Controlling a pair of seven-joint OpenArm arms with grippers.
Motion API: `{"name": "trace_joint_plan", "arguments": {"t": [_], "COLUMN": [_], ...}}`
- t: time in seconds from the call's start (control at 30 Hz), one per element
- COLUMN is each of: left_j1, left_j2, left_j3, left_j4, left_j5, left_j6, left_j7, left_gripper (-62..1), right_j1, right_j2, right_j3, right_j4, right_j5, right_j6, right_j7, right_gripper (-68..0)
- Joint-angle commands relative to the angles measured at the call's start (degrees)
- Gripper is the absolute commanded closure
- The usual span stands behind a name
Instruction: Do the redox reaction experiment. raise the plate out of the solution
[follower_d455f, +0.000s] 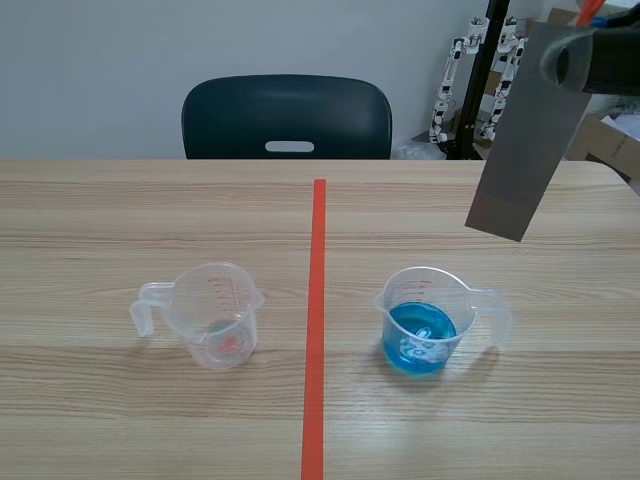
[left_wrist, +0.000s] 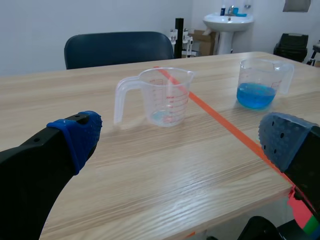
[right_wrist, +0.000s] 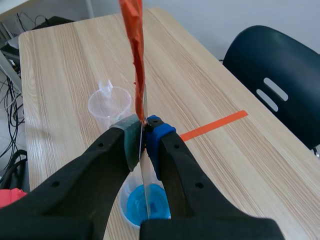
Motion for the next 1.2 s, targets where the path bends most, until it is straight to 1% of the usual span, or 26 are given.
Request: {"name": "trace_joint_plan", "arguments": {"t": [0.0,0.1,0.13,0.27,0.33,0.43,0.5,0.57,0.63,0.67,0.73,0.8,0.87,1.0,1.17], "left_j1": [-1.8,-5.2,-6.3,-10.4,-12.6,-15.4,-17.7,-20.9,-24.2,-25.7,-28.7,-31.5,-34.0,-38.4,-43.0], "left_j2": [-1.1,-1.8,-2.1,-3.8,-4.8,-6.8,-7.5,-7.4,-7.2,-7.1,-6.6,-6.1,-5.3,-3.3,0.6], "left_j3": [0.5,2.0,2.5,3.7,3.7,3.7,3.7,3.8,4.3,4.7,5.5,6.4,7.6,10.9,14.4], "left_j4": [0.8,1.0,1.4,5.4,7.8,12.0,15.1,18.0,20.5,21.6,23.3,24.3,24.5,24.5,24.5], "left_j5": [1.2,2.8,3.0,3.0,3.2,3.2,3.0,3.0,3.0,3.0,2.9,3.0,3.0,3.0,3.0], "left_j6": [-0.2,-1.3,-2.5,-8.2,-11.8,-16.8,-20.3,-23.5,-26.5,-27.7,-28.7,-28.7,-28.7,-28.7,-28.7], "left_j7": [-2.6,-2.6,-1.9,8.2,11.3,15.0,21.1,29.3,35.9,38.6,43.2,46.4,48.8,56.1,63.6], "left_gripper": [-62.3,-62.3,-62.3,-62.3,-55.8,-49.2,-47.5,-47.5,-47.2,-44.8,-36.8,-27.2,-19.9,-14.8,-6.1], "right_j1": [1.1,1.1,1.1,1.1,1.1,1.1,1.1,1.1,1.1,1.1,1.1,1.1,1.1,2.1,3.5], "right_j2": [0.8,0.8,0.8,0.8,0.6,0.5,0.5,0.5,0.5,0.5,0.4,-0.2,-1.0,-2.9,-3.2], "right_j3": [1.5,2.4,2.7,3.1,3.1,3.1,3.1,3.1,3.1,3.1,3.1,3.1,3.1,3.1,3.1], "right_j4": [0.7,1.0,1.0,1.1,1.1,1.1,1.1,1.1,1.1,1.1,1.1,1.1,1.1,1.1,1.1], "right_j5": [1.8,3.1,3.5,3.7,3.7,3.7,3.7,3.7,3.7,3.7,3.7,3.7,3.7,3.7,3.7], "right_j6": [0.7,0.7,0.7,0.4,0.4,0.4,0.4,0.4,0.3,-0.1,-1.0,-2.1,-2.3,-2.3,-2.1], "right_j7": [0.0,-1.6,-2.1,-2.5,-2.9,-3.1,-3.2,-3.3,-3.3,-3.3,-3.3,-3.5,-4.4,-8.5,-10.5], "right_gripper": [-0.7,-0.7,-0.7,-0.6,-0.6,-0.6,-0.6,-0.6,-0.6,-0.6,-0.6,-0.6,-0.6,-0.6,-0.6]}}
